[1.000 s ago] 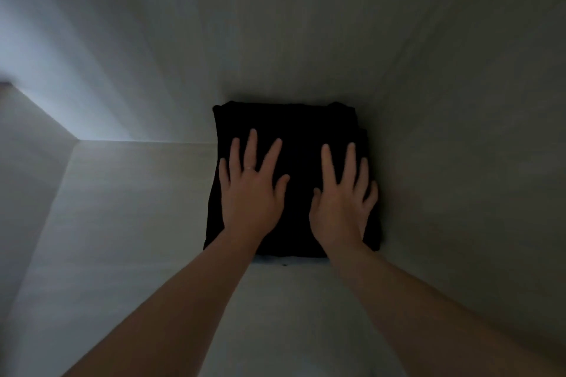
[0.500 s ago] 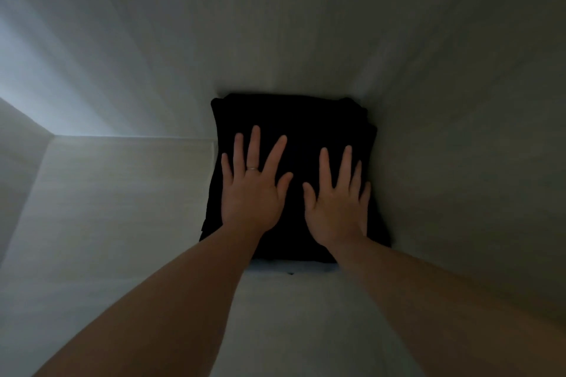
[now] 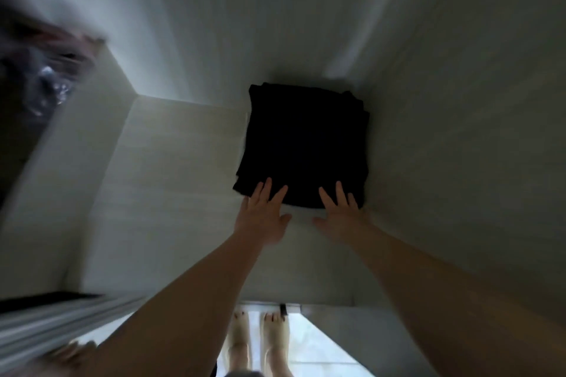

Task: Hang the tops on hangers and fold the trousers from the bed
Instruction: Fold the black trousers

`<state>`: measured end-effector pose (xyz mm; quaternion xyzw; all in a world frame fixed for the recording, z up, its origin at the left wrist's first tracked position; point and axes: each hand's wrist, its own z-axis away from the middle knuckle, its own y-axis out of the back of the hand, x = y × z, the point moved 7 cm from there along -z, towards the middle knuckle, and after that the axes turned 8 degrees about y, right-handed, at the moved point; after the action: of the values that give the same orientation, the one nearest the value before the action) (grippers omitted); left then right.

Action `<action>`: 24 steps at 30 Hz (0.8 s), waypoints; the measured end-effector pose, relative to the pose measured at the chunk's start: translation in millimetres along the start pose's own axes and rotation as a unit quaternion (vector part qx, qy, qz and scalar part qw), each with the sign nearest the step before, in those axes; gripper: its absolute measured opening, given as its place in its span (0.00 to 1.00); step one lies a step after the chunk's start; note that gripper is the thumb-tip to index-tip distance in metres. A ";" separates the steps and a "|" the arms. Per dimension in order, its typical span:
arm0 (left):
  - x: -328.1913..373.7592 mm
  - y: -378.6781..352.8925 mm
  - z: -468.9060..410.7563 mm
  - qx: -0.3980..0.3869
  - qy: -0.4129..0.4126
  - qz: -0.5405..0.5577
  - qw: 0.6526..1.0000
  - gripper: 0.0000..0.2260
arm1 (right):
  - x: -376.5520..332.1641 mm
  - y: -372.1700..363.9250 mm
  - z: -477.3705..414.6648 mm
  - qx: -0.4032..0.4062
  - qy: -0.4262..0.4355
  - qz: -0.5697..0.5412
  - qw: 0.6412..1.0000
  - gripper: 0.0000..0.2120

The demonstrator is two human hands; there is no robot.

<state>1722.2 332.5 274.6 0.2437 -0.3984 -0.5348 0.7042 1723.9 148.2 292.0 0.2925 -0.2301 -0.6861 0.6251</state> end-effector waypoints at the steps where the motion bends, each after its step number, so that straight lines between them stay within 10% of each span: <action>1: -4.4 -6.3 16.2 -0.035 0.016 0.026 0.999 0.30 | -2.5 -9.2 13.5 -0.014 0.003 0.005 1.000 0.37; 5: -27.9 -16.8 81.9 -0.083 0.058 0.069 0.992 0.30 | -12.3 -39.4 71.4 0.006 0.032 0.019 0.999 0.34; 24: -66.5 33.7 295.9 0.203 0.157 0.081 0.963 0.31 | -103.6 -52.8 228.9 0.189 0.321 0.031 0.927 0.33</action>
<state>1490.6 430.5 447.3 0.4295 -0.4014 -0.3387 0.7347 1532.9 245.5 433.2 0.6026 -0.1509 -0.4795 0.6198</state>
